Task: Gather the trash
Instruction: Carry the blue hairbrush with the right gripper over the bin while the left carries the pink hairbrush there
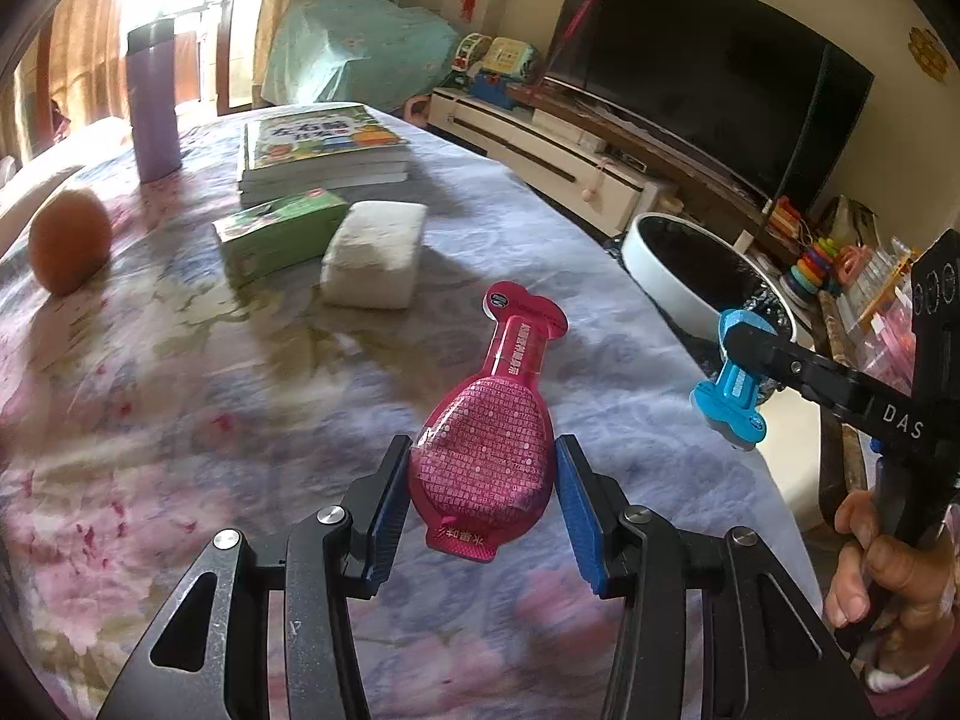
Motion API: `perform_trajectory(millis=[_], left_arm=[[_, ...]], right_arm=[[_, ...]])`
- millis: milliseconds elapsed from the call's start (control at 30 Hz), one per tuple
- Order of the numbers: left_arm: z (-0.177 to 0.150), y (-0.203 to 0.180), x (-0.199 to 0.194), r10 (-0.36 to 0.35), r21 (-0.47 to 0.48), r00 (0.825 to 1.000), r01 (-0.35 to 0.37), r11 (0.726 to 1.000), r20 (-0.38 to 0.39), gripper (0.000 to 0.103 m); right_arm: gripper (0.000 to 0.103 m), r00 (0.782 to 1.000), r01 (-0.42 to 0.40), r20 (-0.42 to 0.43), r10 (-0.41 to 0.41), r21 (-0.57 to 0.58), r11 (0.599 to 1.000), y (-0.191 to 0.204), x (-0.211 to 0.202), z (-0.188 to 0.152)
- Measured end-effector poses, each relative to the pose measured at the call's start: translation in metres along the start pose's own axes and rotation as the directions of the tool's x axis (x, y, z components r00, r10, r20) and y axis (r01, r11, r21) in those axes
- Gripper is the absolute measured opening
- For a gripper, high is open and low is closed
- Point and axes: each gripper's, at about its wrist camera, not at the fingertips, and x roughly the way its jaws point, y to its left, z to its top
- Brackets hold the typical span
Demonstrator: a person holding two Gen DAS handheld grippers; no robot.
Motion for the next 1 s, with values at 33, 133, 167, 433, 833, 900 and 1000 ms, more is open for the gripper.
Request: perform_trajectory(millis=[33, 133, 167, 433, 833, 900, 1000], left_arm=[[0.001, -0.003, 0.001, -0.002, 0.005, 1.000, 0.002, 1.000, 0.000, 0.046], [0.004, -0.011, 0.002, -0.006, 0.017, 1.000, 0.006, 1.000, 0.000, 0.046], [0.005, -0.015, 0.003, -0.008, 0.022, 1.000, 0.008, 1.000, 0.000, 0.046], [0.012, -0.030, 0.009, -0.018, 0.045, 1.000, 0.018, 0.999, -0.002, 0.046], [0.024, -0.053, 0.020, -0.037, 0.091, 0.999, 0.037, 0.995, -0.005, 0.046], [0.026, -0.057, 0.022, -0.042, 0.097, 0.999, 0.042, 0.994, -0.005, 0.046], [0.030, -0.064, 0.025, -0.050, 0.108, 0.999, 0.051, 0.993, -0.006, 0.046]], right_arm=[[0.051, 1.000, 0.000, 0.006, 0.000, 0.003, 1.000, -0.002, -0.003, 0.001], [0.051, 1.000, -0.002, 0.020, 0.001, 0.013, 1.000, -0.009, -0.011, 0.001], [0.051, 1.000, -0.002, 0.024, 0.002, 0.017, 1.000, -0.011, -0.012, 0.001], [0.051, 0.999, 0.009, 0.051, -0.011, 0.041, 0.999, -0.026, -0.024, 0.004], [0.051, 0.997, 0.024, 0.074, -0.029, 0.070, 0.997, -0.046, -0.036, 0.008], [0.051, 0.996, 0.029, 0.077, -0.035, 0.074, 0.997, -0.050, -0.038, 0.008], [0.051, 0.996, 0.037, 0.083, -0.043, 0.083, 0.996, -0.057, -0.041, 0.010]])
